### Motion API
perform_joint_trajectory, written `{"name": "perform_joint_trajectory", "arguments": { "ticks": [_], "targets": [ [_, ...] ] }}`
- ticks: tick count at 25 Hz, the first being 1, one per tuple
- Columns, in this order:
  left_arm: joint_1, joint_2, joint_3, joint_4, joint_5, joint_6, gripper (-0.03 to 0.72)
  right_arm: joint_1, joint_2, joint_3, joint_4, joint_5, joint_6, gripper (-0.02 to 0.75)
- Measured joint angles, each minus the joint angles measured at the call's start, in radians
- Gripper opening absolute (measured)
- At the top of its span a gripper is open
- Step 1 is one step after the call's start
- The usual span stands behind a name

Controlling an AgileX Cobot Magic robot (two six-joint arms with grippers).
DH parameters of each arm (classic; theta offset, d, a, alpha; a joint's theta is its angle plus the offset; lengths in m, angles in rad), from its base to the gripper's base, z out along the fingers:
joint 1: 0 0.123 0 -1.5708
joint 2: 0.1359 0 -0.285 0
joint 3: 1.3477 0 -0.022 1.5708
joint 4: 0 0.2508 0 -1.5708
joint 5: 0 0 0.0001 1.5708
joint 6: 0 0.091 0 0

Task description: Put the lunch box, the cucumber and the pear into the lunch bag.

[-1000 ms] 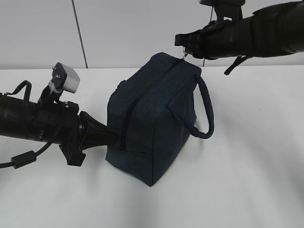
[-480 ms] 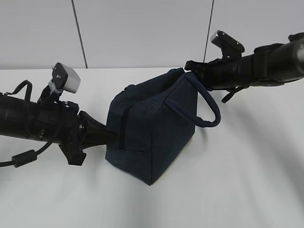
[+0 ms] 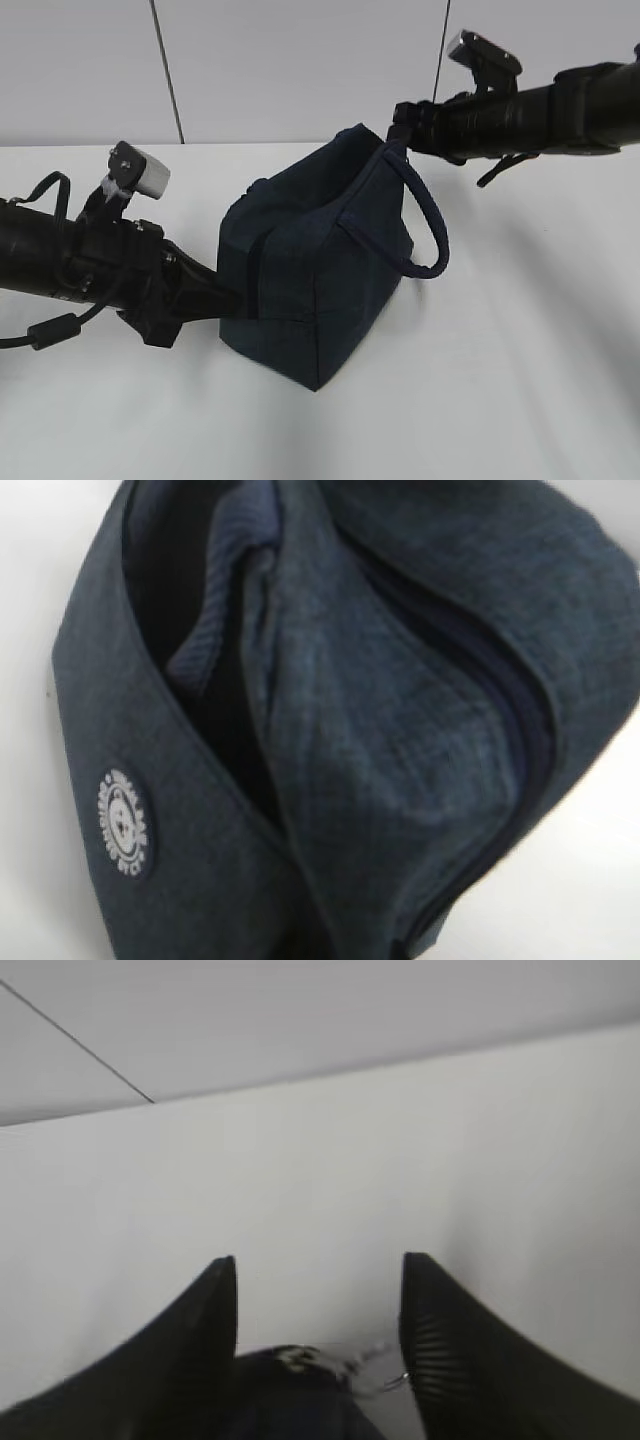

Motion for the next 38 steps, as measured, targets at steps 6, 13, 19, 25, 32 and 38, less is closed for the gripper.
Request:
{"name": "perform_joint_trajectory", "arguments": {
  "ticks": [6,13,19,25,32,38],
  "targets": [
    [0.0,-0.075,0.0,0.167,-0.041,-0.187,0.367,0.0,-0.139,-0.001,-0.195,0.112,0.014,0.503],
    [0.0,-0.246,0.001,0.518,-0.176,-0.654,0.365,0.0,-0.259,-0.001,-0.83,0.272,0.572,0.491],
    [0.0,-0.377,0.001,0.838,-0.218,-1.102,0.345,0.019,-0.338,0.019,-1.37,0.487,1.098,0.419],
    [0.0,-0.472,0.001,1.005,-0.158,-1.324,0.321,0.04,-0.461,0.149,-1.586,0.565,1.338,0.411],
    [0.0,-0.618,0.002,1.09,0.017,-1.467,0.302,0.074,-0.77,0.379,-1.618,0.572,1.373,0.41],
    [0.0,-0.815,0.003,1.175,0.12,-1.573,0.281,0.076,-1.092,0.546,-1.628,0.513,1.373,0.41]
  ]
}}
